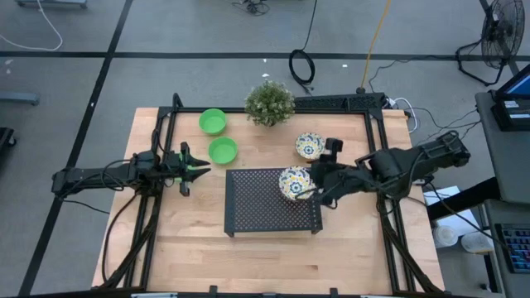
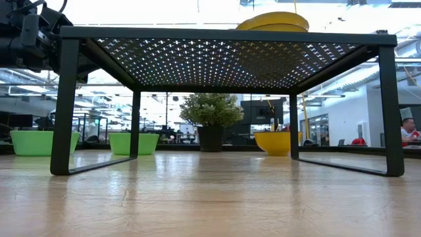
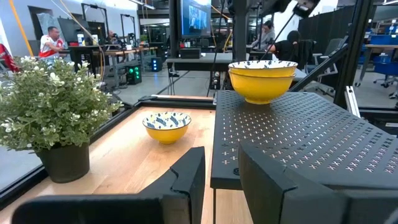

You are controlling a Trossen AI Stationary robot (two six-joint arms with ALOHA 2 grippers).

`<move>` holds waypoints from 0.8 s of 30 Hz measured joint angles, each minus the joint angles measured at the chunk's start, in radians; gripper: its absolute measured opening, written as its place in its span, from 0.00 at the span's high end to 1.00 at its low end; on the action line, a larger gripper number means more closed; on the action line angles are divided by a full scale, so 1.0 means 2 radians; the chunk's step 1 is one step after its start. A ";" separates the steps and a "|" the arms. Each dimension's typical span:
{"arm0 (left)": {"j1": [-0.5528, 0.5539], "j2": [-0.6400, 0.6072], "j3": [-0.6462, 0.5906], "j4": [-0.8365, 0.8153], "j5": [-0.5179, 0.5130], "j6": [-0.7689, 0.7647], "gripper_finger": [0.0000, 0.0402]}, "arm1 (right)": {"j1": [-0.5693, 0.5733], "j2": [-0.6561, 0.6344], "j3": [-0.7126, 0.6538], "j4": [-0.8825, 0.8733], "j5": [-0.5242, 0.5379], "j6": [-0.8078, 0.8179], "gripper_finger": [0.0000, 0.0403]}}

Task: Pick & Place Mini bowls
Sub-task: Stack the white patterned bowl on top of the white patterned bowls on the shelf

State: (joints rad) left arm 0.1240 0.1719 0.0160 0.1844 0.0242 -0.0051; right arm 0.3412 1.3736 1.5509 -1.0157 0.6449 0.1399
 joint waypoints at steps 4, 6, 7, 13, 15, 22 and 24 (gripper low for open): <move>0.000 0.000 0.000 0.000 0.000 0.000 0.75 | -0.023 -0.039 -0.056 0.040 -0.024 -0.001 0.74; 0.000 0.000 0.000 0.000 0.000 0.000 0.75 | -0.037 -0.060 -0.080 0.054 -0.023 0.000 0.73; 0.000 0.000 0.000 0.000 0.000 0.000 0.75 | -0.045 -0.070 -0.091 0.058 -0.022 0.001 0.73; 0.000 0.000 0.000 0.000 0.000 0.000 0.75 | -0.108 -0.140 -0.169 0.137 -0.022 -0.009 0.67; 0.000 0.000 0.000 0.000 0.000 0.000 0.75 | -0.129 -0.166 -0.208 0.188 -0.022 -0.038 0.65; 0.000 0.000 0.000 0.000 0.000 0.000 0.75 | -0.192 -0.256 -0.344 0.364 -0.023 -0.117 0.60; 0.000 0.000 0.000 0.000 0.000 0.000 0.75 | -0.204 -0.280 -0.375 0.389 -0.023 -0.120 0.60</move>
State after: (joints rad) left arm 0.1241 0.1719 0.0158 0.1841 0.0242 -0.0051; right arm -0.0673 0.8138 0.8007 -0.2378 0.5985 -0.0998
